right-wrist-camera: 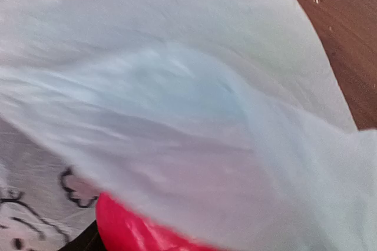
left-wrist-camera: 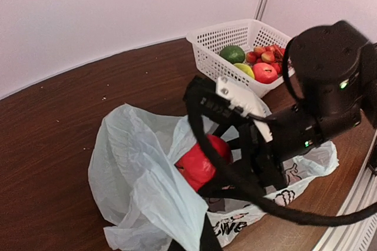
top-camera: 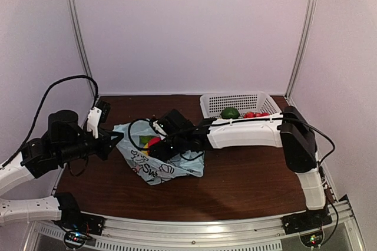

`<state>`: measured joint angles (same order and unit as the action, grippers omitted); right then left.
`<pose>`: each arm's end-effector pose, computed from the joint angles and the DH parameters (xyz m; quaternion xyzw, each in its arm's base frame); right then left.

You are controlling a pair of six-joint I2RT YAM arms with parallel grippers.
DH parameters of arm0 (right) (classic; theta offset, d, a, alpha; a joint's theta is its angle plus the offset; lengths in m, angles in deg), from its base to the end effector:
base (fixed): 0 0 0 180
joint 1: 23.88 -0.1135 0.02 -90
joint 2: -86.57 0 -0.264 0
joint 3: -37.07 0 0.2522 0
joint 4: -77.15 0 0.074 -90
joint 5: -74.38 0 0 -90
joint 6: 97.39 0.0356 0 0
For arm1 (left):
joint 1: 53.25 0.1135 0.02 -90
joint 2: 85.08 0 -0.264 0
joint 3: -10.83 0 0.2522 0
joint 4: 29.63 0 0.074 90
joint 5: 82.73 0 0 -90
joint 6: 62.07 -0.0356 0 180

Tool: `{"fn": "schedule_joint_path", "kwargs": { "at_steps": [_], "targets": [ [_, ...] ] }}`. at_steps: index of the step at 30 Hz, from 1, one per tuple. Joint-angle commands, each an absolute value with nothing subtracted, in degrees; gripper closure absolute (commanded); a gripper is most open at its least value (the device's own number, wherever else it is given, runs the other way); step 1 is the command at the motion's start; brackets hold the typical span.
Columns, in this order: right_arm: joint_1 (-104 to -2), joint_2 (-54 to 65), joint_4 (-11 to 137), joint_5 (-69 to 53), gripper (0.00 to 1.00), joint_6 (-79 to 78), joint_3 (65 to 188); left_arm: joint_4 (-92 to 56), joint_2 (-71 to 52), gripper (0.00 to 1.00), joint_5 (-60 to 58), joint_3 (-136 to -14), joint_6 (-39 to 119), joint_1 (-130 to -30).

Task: Untie the knot of the plastic bag and take out the fruit
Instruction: Pick up the fake fruit from the takeout bag, then place the fake fruit in the bin.

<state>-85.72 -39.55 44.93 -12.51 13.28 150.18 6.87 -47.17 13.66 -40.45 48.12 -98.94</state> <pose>0.2336 0.4404 0.1922 -0.3347 0.8617 0.2699 0.2696 0.1130 -0.1101 0.2911 0.1539 0.8194 -0.2601 0.4870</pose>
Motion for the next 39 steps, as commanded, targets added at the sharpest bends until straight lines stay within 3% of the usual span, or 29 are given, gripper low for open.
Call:
{"fn": "schedule_joint_path", "kwargs": {
  "at_steps": [1,18,21,26,32,39],
  "targets": [
    [-85.31,-30.8,52.3,-8.09,0.52,11.69,149.64,7.36,-43.08,1.0,12.11,-44.1,42.51,-98.39],
    [-85.33,-12.99,61.91,3.36,0.5,10.42,135.89,7.9,-38.99,1.0,11.58,-47.79,32.77,-92.81],
    [-85.31,-7.39,60.21,0.76,0.5,10.0,133.85,8.37,-37.75,1.0,11.8,-48.24,31.84,-92.22],
    [-84.65,1.55,53.97,-14.45,0.48,8.47,130.48,8.84,-35.91,1.0,13.34,-48.67,31.96,-91.97],
    [-76.66,5.27,46.16,-22.92,0.48,8.34,126.38,9.96,-36.07,1.0,17.22,-48.88,31.8,-91.77],
    [-61.13,0.01,45.81,-19.18,0.48,6.76,122.61,10.13,-36.63,1.0,18.73,-48.72,32.03,-91.58]
  ]
}}
